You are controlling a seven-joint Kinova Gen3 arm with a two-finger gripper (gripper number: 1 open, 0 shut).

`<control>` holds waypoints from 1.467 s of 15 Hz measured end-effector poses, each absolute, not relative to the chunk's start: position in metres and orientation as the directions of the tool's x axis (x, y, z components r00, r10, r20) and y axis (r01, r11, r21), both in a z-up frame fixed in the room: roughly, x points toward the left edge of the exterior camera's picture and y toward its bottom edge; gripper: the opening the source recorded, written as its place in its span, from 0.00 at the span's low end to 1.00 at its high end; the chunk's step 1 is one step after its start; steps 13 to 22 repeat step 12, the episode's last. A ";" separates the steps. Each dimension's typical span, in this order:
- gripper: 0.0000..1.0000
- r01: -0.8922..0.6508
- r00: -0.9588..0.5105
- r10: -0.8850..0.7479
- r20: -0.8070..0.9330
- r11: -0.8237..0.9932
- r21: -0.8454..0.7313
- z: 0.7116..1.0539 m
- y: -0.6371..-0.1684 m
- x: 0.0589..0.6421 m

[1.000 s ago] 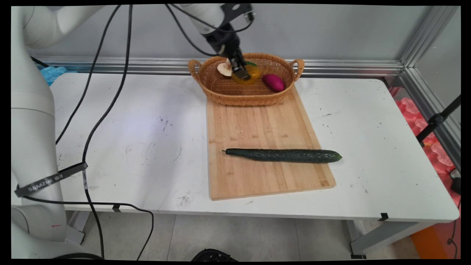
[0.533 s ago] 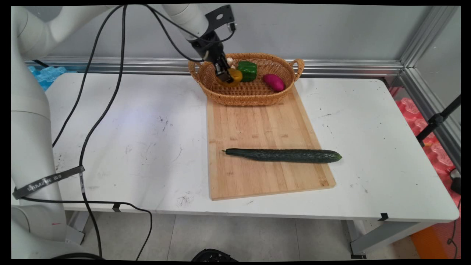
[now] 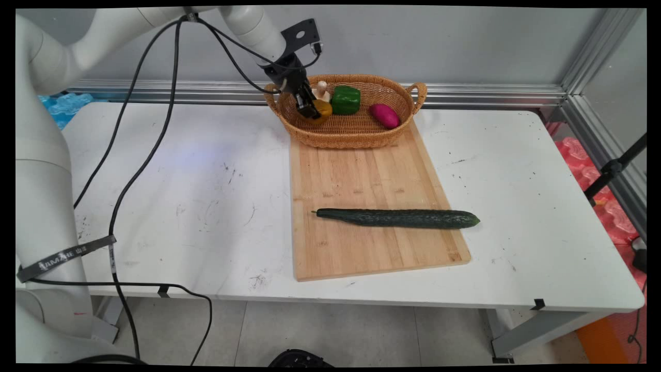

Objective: Place the picked object in the vegetable basket

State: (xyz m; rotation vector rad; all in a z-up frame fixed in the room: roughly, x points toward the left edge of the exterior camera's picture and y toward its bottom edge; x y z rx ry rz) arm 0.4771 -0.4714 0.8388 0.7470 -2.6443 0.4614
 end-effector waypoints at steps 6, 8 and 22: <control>0.00 -0.573 -0.780 -0.450 0.435 0.792 -0.210 0.821 -0.484 0.486; 1.00 -0.578 -0.776 -0.454 0.437 0.789 -0.206 0.816 -0.486 0.488; 1.00 -0.580 -0.773 -0.459 0.438 0.790 -0.196 0.810 -0.487 0.489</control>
